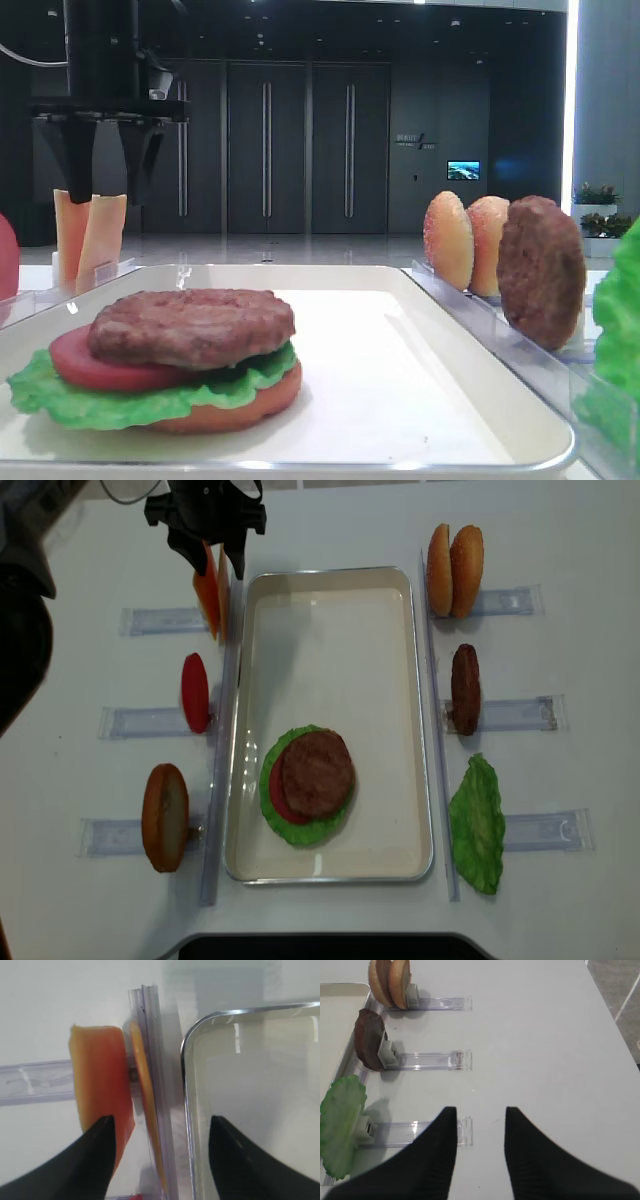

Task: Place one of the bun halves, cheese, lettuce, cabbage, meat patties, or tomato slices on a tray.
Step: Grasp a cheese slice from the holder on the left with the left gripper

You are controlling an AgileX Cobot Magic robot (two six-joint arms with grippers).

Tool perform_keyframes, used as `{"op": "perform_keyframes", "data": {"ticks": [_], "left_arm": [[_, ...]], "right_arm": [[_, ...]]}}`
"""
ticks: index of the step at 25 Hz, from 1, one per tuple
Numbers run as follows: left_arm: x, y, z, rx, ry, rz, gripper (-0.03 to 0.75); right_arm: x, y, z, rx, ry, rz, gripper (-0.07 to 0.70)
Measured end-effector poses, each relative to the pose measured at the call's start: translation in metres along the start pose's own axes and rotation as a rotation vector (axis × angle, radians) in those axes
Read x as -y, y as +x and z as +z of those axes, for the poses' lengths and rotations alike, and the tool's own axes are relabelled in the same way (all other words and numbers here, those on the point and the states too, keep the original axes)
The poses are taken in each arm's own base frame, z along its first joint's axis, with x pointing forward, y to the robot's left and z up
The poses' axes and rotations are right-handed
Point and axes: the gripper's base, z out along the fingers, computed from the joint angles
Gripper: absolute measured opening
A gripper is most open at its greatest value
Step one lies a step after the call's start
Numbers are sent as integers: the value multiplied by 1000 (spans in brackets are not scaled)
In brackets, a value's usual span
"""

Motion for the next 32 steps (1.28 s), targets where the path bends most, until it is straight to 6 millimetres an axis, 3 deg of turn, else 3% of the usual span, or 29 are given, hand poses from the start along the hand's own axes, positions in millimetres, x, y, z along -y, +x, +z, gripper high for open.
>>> {"op": "perform_keyframes", "data": {"ticks": [32], "left_arm": [[1, -2, 24, -28, -32, 15, 430]], "right_arm": [[0, 0, 0, 0, 0, 1, 230]]}}
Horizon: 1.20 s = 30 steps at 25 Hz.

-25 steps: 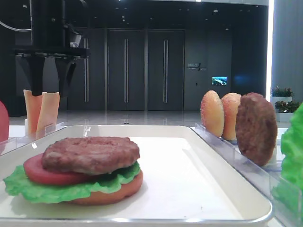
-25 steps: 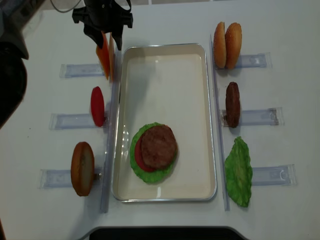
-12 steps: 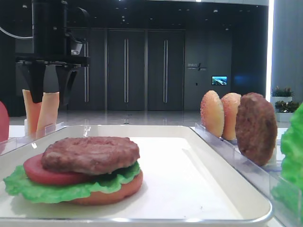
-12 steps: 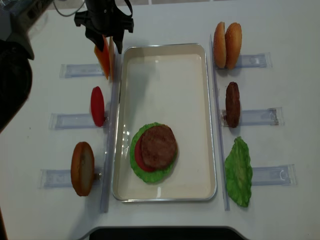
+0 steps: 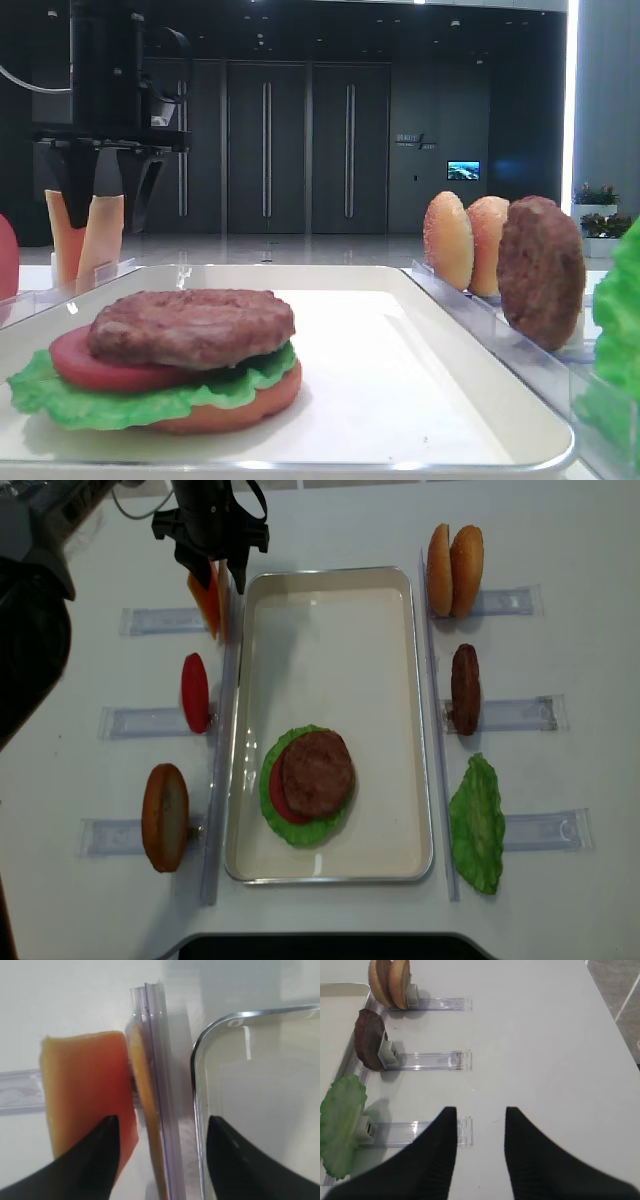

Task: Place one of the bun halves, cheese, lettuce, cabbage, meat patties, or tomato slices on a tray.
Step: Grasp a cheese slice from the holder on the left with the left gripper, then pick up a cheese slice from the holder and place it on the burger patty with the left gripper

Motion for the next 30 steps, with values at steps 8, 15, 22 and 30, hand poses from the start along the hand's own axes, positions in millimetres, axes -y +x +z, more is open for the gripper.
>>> {"op": "perform_keyframes", "data": {"ticks": [8, 15, 22, 30], "left_arm": [[-2, 0, 0, 5, -18, 7, 240], [-2, -1, 0, 6, -21, 8, 29], [-2, -1, -19, 36, 10, -8, 29], [-7, -3, -85, 186, 100, -46, 28]], "right_arm": [[0, 0, 0, 0, 0, 0, 230], [0, 0, 0, 0, 0, 0, 230], [0, 0, 0, 0, 0, 0, 230], [0, 0, 0, 0, 0, 0, 230]]}}
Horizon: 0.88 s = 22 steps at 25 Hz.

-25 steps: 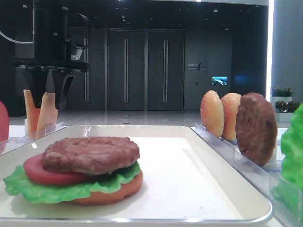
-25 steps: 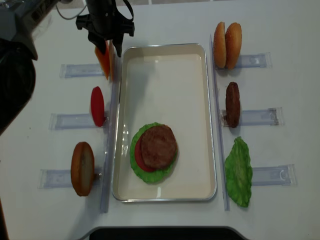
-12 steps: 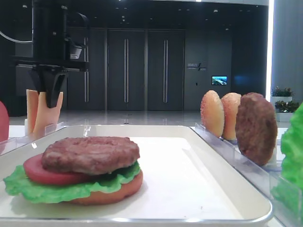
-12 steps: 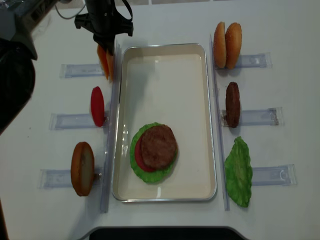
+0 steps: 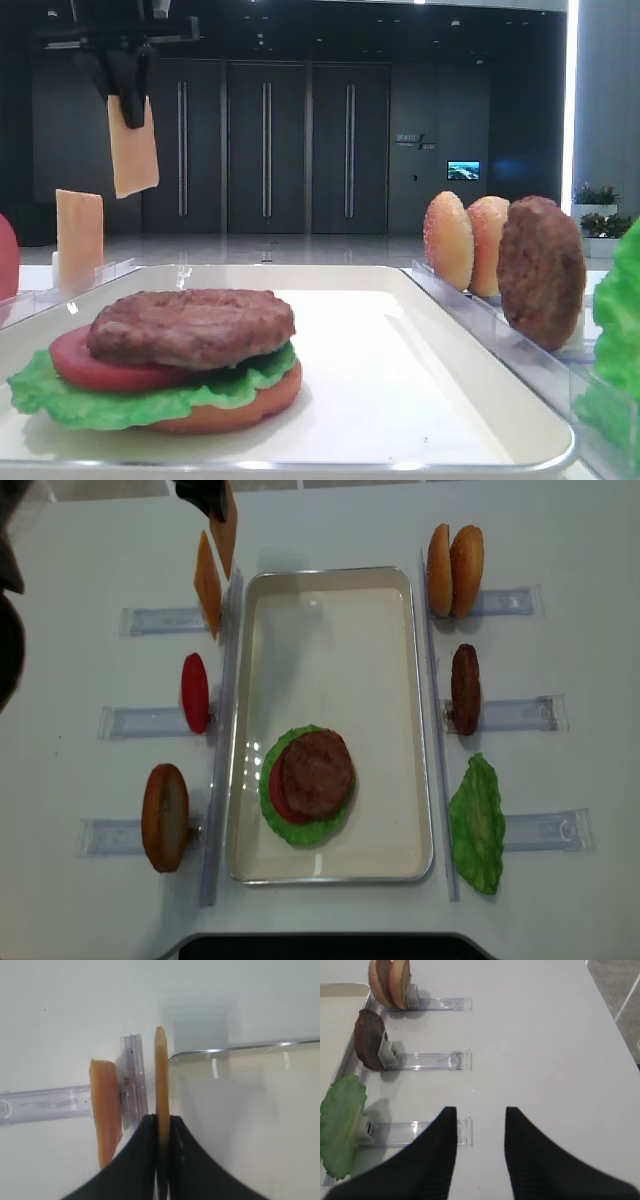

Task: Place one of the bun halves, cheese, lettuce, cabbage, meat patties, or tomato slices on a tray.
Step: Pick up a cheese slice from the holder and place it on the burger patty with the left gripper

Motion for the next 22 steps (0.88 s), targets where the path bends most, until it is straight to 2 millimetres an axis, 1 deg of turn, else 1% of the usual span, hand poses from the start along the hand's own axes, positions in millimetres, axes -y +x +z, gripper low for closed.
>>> {"op": "perform_keyframes", "data": {"ticks": [4, 7, 10, 12, 15, 18, 19, 20, 22], "left_arm": [[-1, 1, -20, 29, 19, -8, 28], [-1, 3, -29, 39, 30, -11, 28], [-3, 14, -32, 10, 38, -14, 27], [-6, 27, -34, -21, 34, -14, 27], [-13, 49, -52, -31, 31, -13, 27], [-22, 75, -83, -7, 37, -14, 27], [-25, 85, -89, -9, 36, -16, 27], [-29, 95, -99, 2, 39, -20, 27], [-35, 117, -110, 3, 36, -29, 27]], "right_arm": [[0, 0, 0, 0, 0, 0, 230], [0, 0, 0, 0, 0, 0, 230], [0, 0, 0, 0, 0, 0, 230], [0, 0, 0, 0, 0, 0, 230], [0, 0, 0, 0, 0, 0, 230], [0, 0, 0, 0, 0, 0, 230], [0, 0, 0, 0, 0, 0, 230], [0, 0, 0, 0, 0, 0, 230], [0, 0, 0, 0, 0, 0, 230]]}}
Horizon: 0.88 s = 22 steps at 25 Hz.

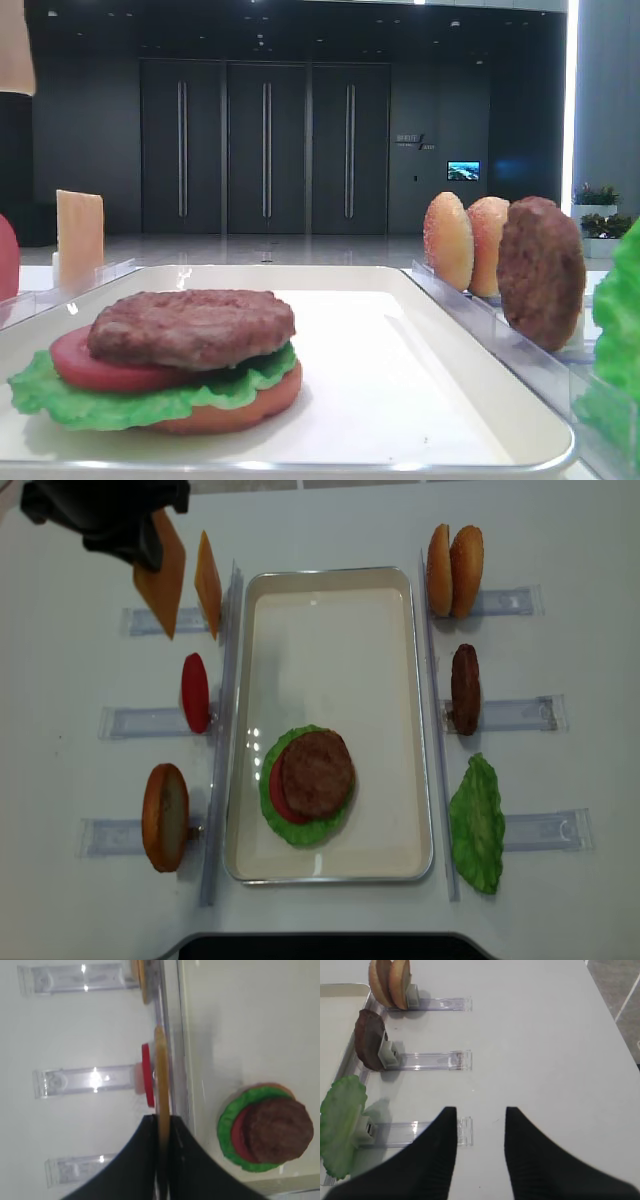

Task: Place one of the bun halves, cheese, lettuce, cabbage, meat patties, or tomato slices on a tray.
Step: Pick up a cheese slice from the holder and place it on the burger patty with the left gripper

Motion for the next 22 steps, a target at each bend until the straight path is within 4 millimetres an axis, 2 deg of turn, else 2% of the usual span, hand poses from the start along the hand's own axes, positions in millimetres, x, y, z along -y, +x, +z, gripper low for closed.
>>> {"op": "perform_keyframes", "data": {"ticks": [3, 7, 10, 14, 19, 22], "left_arm": [[-9, 29, -6, -18, -9, -6, 27], [-15, 61, -2, -67, -5, -13, 27], [-18, 75, 5, -105, -7, -17, 27], [-11, 73, 10, -72, 74, -37, 27], [10, 68, 12, -4, 305, -50, 27], [24, 70, 23, 0, 382, -23, 27]], "right_arm": [[0, 0, 0, 0, 0, 0, 230], [0, 0, 0, 0, 0, 0, 230], [0, 0, 0, 0, 0, 0, 230], [0, 0, 0, 0, 0, 0, 230], [0, 0, 0, 0, 0, 0, 230], [0, 0, 0, 0, 0, 0, 230]]}}
